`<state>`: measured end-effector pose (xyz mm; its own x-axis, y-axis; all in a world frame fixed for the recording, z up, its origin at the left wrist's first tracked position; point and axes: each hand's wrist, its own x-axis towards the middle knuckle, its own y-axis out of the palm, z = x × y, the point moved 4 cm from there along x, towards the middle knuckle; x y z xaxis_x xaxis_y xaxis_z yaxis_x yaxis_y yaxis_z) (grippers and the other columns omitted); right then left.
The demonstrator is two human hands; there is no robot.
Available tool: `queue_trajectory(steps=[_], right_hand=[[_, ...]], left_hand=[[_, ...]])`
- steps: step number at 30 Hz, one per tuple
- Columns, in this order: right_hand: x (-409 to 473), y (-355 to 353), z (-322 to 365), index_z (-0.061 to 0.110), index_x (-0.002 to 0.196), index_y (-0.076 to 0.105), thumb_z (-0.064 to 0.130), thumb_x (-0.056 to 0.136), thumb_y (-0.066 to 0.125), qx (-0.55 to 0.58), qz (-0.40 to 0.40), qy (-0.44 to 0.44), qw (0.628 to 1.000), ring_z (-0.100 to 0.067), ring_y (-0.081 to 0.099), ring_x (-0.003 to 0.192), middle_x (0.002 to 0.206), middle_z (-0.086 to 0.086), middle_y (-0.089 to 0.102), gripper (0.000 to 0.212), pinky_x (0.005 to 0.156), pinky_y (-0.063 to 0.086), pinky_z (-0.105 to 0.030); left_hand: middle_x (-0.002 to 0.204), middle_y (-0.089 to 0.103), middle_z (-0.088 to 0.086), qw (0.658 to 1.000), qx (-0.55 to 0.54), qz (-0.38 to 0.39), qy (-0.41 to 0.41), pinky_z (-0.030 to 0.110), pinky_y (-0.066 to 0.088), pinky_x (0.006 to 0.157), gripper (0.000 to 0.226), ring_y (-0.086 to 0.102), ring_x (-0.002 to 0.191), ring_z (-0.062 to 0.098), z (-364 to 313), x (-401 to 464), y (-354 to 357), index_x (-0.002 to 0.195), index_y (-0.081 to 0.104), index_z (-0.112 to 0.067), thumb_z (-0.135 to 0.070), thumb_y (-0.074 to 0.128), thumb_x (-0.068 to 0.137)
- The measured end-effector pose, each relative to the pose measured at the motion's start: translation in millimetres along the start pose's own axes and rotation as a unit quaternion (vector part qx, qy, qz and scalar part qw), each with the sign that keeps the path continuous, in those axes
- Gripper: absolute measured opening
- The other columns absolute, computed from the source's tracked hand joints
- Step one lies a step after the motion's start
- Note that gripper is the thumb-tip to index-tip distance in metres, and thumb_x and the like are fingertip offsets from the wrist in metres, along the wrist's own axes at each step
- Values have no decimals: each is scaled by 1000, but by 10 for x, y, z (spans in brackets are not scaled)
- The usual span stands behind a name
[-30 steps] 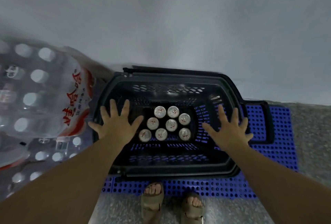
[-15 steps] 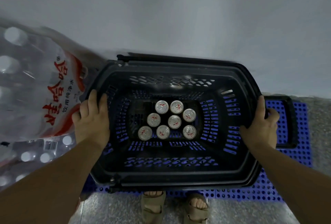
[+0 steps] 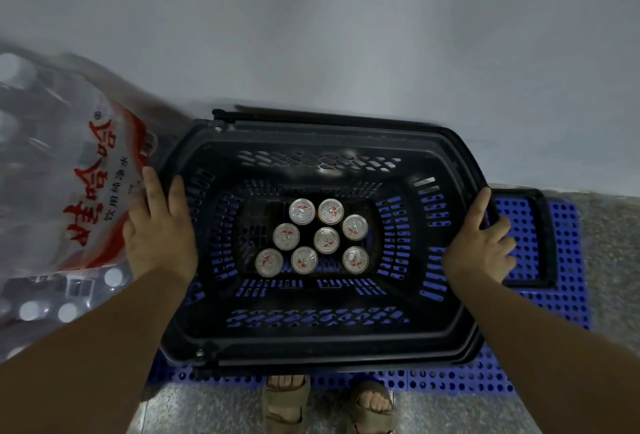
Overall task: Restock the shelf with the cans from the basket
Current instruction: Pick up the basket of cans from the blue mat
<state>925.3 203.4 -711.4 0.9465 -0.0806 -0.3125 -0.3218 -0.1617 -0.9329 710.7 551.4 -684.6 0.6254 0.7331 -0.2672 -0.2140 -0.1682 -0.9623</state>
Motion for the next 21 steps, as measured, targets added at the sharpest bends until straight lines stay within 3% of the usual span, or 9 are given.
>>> queue_trajectory(steps=[4,15,21], right_hand=[[9,42,14,26,137,-34,11,84,59,-15,-3,12,1000,-43,39,114,149,-24,9,108,85,40,-49],[10,31,17,25,138,-32,13,83,59,-24,8,12,1000,-41,40,112,144,-25,15,108,84,41,-46],[83,-60,-103,41,143,-16,10,80,66,68,39,-22,997,-37,44,91,128,-24,30,107,63,39,-40]], left_hand=[[154,4,22,1000,-9,-10,-13,59,33,94,90,30,120,50,-30,36,-4,145,12,-9,11,59,71],[151,14,23,1000,-21,0,-20,63,40,77,93,37,108,53,-19,76,-24,144,17,-9,11,64,66],[145,17,20,999,-16,13,-29,59,46,69,91,40,100,51,-21,119,-89,142,20,-19,12,61,66]])
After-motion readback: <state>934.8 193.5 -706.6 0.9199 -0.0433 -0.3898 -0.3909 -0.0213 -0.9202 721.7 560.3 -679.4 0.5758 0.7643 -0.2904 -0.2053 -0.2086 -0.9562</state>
